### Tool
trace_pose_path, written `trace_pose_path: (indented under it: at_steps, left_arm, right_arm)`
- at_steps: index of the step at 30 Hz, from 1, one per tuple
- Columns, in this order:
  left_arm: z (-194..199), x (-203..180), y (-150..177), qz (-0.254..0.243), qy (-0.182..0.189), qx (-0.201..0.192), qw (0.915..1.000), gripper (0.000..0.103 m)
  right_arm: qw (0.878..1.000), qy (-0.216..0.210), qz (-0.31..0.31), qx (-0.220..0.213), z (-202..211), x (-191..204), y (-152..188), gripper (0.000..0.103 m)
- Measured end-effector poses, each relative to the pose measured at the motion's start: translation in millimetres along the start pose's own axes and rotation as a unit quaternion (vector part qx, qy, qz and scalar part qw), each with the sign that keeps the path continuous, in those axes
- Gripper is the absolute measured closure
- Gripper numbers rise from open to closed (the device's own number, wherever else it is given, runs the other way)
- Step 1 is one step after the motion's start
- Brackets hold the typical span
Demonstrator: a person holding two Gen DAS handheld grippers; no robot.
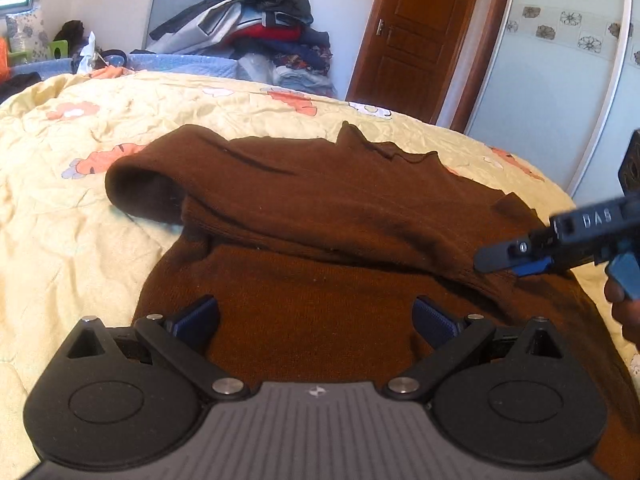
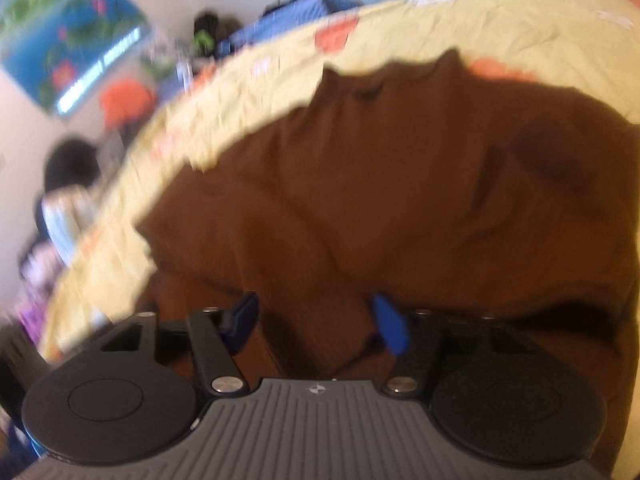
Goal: Fold small clothes
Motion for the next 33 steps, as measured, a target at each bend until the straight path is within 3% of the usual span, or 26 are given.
trace_pose_path:
  at_steps: [1,8,15,19,21,24,27,30,33]
  left_arm:
    - [0,1,1,0.003,0.001,-0.001,1.0,0.0]
    - [0,2,2,0.01,0.005,-0.004,0.9999,0.0]
    - [1,3,2,0.014,0.008,-0.006,0.9999,0.0]
    - [0,4,2,0.019,0.011,-0.007,0.9997,0.0]
    - [0,5,2,0.02,0.012,-0.008,0.9997,0.0]
    - [0,5,2,0.021,0.013,-0.009,0.9997,0.0]
    - [-1,5,2,0.021,0.013,-0.009,0.9996,0.0]
    - [-1,5,2,0.02,0.013,-0.008,0.9997,0.0]
    - [0,6,-2,0.026,0.018,-0.005,0.9995,0.0]
  right_arm:
    - [1.0,0.004,0.01,-0.002,1,3,3,0.039]
    - [0.999,-0.01,-0.039,0.007,3,1,11,0.082]
    - [0.997,-0.041,-0.058,-0.005,7,9,0,0.086]
    - [0.995,-0.07,-0.047,-0.046,33,23,-44,0.087]
    - [0.995,-0.064,-0.022,-0.069,55,24,-70,0.087]
    - [0.995,-0.034,0.004,-0.094,86,6,-103,0.087]
    - [0.995,0.017,0.001,-0.096,104,-36,-119,0.087]
    - [0.992,0.1,-0.01,-0.079,105,-97,-113,0.087]
    - [0.989,0.119,-0.062,-0.062,92,-142,-87,0.087]
Point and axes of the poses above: each gripper's, at about its wrist camera, not at the fingertips, and z roughly against the way its jaws point, x to its left, y to its underside, the point moved 9 cm from there along -z, roughly the way its jaws point, and after that the axes turned 7 degrees about -x, right-handed, at the moved point
